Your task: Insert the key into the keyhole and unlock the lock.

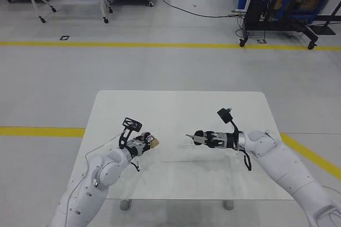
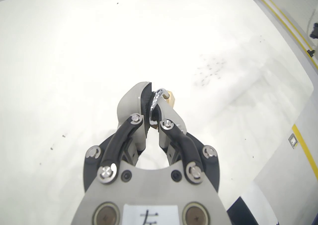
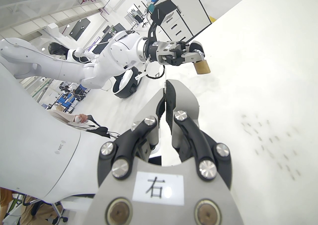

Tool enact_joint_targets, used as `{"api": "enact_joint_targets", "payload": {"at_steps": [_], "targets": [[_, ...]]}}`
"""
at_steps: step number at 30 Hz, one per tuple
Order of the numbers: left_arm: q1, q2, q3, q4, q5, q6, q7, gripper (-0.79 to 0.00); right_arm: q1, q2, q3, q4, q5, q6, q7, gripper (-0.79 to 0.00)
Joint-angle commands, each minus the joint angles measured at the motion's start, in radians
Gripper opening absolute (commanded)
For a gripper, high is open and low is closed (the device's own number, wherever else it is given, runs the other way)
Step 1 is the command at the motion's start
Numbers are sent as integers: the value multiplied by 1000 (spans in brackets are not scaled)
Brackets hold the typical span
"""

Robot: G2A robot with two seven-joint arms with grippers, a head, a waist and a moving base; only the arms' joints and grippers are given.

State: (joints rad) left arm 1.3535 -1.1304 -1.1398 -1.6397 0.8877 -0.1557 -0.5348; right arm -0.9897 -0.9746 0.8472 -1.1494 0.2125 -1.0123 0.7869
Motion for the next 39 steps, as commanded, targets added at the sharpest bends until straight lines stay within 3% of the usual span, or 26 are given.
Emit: {"api": "enact_joint_targets", "payload": {"at_steps": [1, 3, 6, 10, 14, 19, 26, 30, 32, 34, 39], "targets": [[-1, 0, 0, 1, 0, 9, -4, -785, 0, 0, 0, 0, 0, 0, 0, -785], [7, -4, 7, -1, -59, -10, 15, -785, 0, 0, 0, 0, 0, 0, 0, -785], [-25, -22, 3, 119, -397, -92, 16, -785, -23, -6, -1, -28, 19, 19, -56, -785], [-139, -55, 24, 353, -944, -240, -131, -785, -29, -23, -16, -16, 39, 30, -128, -785], [-254, -88, 61, 542, -1275, -290, -287, -785, -16, -43, -28, -1, 27, 45, -194, -785], [-362, -119, 116, 673, -1328, -314, -314, -785, -6, -65, -36, 13, 20, 52, -266, -785], [-362, -119, 116, 673, -1328, -314, -314, -785, 3, -71, -38, 13, 23, 66, -272, -785], [-339, -118, 124, 640, -1296, -192, -260, -785, 3, -71, -38, 13, 23, 66, -272, -785], [-335, -122, 121, 624, -1372, -57, -266, -785, -7, -73, -42, -5, 6, 111, -278, -785], [-339, -126, 113, 612, -1434, 17, -274, -785, -14, -75, -46, -25, -36, 178, -282, -785], [-407, -149, 110, 690, -1611, 181, -292, -785, -47, -74, -27, -89, -90, 281, -332, -785]]}}
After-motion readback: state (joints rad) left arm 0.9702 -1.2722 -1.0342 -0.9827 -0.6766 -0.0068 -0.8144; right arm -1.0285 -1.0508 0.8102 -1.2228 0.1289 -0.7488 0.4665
